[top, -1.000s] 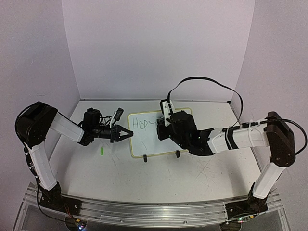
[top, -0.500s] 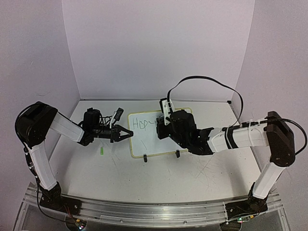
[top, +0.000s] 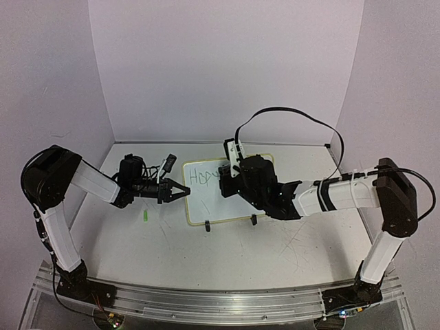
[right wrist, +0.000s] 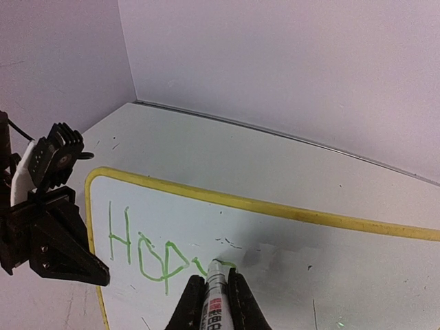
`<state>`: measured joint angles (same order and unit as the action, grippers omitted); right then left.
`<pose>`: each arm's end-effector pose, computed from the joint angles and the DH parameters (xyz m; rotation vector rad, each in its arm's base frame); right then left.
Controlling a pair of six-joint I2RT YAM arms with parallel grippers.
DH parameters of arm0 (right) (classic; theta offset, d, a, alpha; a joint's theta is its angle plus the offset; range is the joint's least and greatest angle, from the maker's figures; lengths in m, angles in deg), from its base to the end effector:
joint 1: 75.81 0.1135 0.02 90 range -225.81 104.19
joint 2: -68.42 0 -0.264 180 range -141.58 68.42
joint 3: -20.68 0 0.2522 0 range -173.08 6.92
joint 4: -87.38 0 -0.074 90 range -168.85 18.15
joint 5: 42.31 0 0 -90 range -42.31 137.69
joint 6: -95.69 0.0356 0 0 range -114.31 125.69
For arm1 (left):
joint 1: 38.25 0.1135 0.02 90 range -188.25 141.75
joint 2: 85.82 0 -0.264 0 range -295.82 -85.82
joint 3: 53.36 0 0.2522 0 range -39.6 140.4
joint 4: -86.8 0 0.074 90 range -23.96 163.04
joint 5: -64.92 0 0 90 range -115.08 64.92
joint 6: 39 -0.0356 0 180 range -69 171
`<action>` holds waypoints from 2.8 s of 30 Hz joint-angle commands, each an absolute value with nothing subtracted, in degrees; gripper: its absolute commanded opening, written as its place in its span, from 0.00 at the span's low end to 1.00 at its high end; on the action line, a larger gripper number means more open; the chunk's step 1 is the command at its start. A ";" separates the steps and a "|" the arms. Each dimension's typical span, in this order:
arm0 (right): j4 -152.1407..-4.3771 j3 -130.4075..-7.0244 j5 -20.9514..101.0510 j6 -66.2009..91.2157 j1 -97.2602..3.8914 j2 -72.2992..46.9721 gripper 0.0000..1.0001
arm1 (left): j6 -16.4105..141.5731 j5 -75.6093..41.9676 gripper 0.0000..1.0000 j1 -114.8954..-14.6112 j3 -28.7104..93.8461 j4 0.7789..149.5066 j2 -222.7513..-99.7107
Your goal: Write a sentence on the whiteboard
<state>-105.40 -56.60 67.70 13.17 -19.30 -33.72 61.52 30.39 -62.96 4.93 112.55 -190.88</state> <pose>0.2361 0.3347 0.2431 -0.5069 1.7226 0.4956 0.3050 -0.1726 0.1509 0.9057 1.7810 -1.3324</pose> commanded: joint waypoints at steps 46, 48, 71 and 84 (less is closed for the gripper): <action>-101.88 -52.44 70.28 16.16 -19.91 -30.94 0.00 | 59.39 28.61 0.00 -62.89 5.49 111.42 -189.54; -101.80 -52.29 70.72 15.96 -19.90 -30.48 0.00 | 59.37 28.56 0.00 -62.91 5.46 111.37 -189.57; -103.56 -44.93 59.18 11.17 -20.52 -13.10 0.00 | 56.94 22.77 0.00 -63.04 3.98 109.25 -188.00; -94.35 -52.43 61.97 12.99 -20.42 -18.39 0.00 | 56.29 20.74 0.00 -63.04 3.89 108.28 -187.12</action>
